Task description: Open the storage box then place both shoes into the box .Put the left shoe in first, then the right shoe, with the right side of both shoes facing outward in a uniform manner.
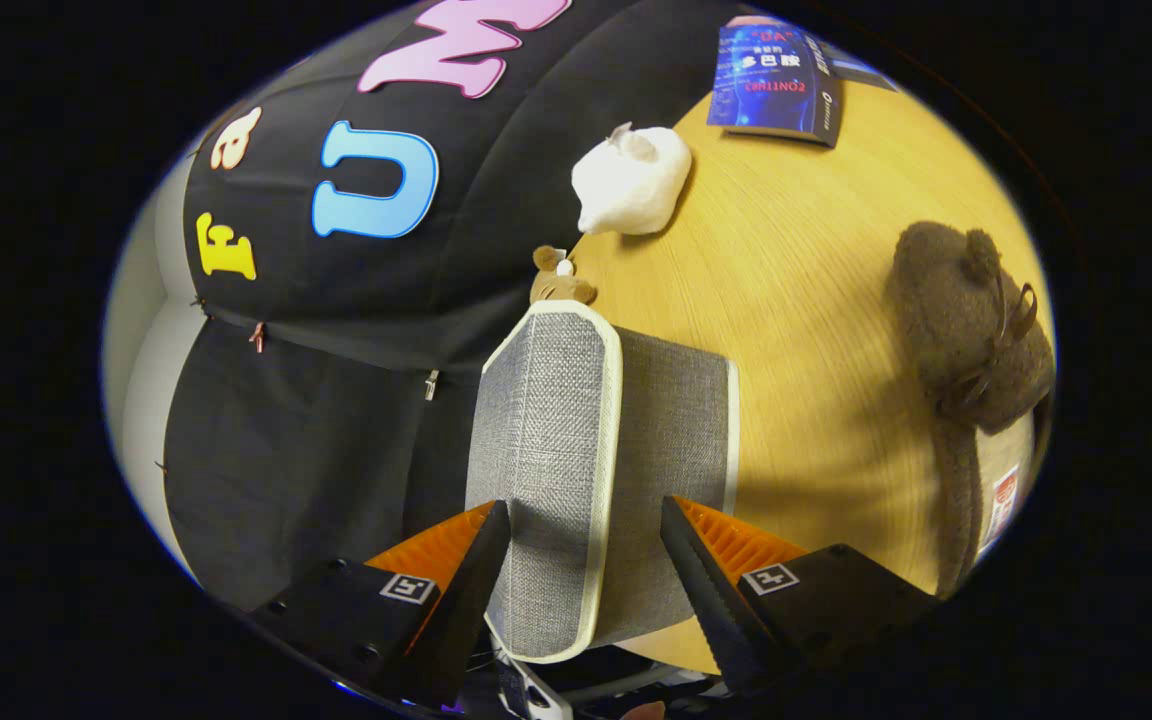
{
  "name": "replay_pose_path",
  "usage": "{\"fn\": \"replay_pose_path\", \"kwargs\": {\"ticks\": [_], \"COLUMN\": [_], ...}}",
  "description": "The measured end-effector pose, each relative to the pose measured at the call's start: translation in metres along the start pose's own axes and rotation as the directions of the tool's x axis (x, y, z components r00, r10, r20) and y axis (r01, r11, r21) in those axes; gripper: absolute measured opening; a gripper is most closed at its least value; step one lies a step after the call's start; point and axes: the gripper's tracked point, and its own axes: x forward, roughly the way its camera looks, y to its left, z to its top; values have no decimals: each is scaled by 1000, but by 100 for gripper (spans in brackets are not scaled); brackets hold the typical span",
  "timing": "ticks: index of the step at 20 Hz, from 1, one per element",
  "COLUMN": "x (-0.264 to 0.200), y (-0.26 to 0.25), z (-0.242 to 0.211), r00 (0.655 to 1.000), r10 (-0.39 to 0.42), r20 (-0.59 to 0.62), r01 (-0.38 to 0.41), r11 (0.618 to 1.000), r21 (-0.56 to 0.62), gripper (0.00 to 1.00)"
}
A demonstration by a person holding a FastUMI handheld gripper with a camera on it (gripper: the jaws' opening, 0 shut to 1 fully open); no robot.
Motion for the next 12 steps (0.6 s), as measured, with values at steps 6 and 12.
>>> {"fn": "replay_pose_path", "kwargs": {"ticks": [6, 12], "x": [-1, -23], "y": [3, 20], "z": [0, 12], "r00": [999, 991], "r10": [42, 130], "r20": [-22, 24], "r01": [-39, -132], "r11": [992, 983], "r21": [123, 130], "gripper": [55, 11]}}
